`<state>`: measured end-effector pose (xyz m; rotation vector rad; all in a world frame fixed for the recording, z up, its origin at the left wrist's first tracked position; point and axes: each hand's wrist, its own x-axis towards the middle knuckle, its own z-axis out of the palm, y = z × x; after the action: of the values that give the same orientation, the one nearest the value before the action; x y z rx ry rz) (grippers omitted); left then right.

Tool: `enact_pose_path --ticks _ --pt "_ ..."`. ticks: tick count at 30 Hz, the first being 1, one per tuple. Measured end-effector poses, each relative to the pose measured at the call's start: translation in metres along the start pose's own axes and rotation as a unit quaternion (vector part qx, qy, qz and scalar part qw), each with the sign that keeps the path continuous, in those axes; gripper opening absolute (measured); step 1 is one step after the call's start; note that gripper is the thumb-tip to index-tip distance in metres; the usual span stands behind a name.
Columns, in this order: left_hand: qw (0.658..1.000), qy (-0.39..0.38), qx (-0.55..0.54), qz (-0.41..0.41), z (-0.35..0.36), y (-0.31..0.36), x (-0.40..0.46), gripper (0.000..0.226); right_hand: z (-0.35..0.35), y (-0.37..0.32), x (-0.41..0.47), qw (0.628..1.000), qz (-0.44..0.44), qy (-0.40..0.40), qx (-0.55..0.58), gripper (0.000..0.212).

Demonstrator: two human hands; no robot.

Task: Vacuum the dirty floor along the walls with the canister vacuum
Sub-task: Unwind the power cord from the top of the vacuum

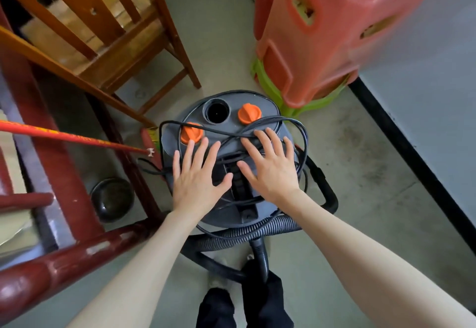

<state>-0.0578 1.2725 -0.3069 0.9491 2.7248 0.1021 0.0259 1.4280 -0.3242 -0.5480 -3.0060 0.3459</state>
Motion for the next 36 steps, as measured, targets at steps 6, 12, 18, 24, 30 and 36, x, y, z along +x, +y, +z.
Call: enact_pose_path --ticks 6,12,18,24,30,36 --pt "0.999 0.017 -0.004 0.034 0.011 0.004 -0.033 0.075 0.002 -0.018 -0.045 0.998 0.055 0.018 0.006 0.052" --pt "0.998 -0.013 0.015 0.065 0.019 0.003 -0.075 0.084 0.003 -0.032 -0.096 0.996 0.086 0.031 -0.001 0.051" --pt "0.996 -0.033 0.025 0.082 0.027 0.005 -0.119 0.085 0.003 -0.043 -0.149 0.996 0.087 0.027 -0.009 0.053" --pt "0.993 -0.033 0.019 0.110 0.034 0.002 -0.157 0.082 0.002 -0.059 -0.191 0.995 0.091 0.010 -0.032 0.056" --pt "0.989 -0.042 0.018 0.140 0.040 -0.006 -0.195 0.081 0.003 -0.084 -0.235 0.991 0.122 0.001 -0.064 0.056" --pt "0.981 -0.024 0.022 0.190 0.052 -0.020 -0.237 0.076 0.010 -0.119 -0.282 0.983 0.163 0.009 -0.086 0.055"
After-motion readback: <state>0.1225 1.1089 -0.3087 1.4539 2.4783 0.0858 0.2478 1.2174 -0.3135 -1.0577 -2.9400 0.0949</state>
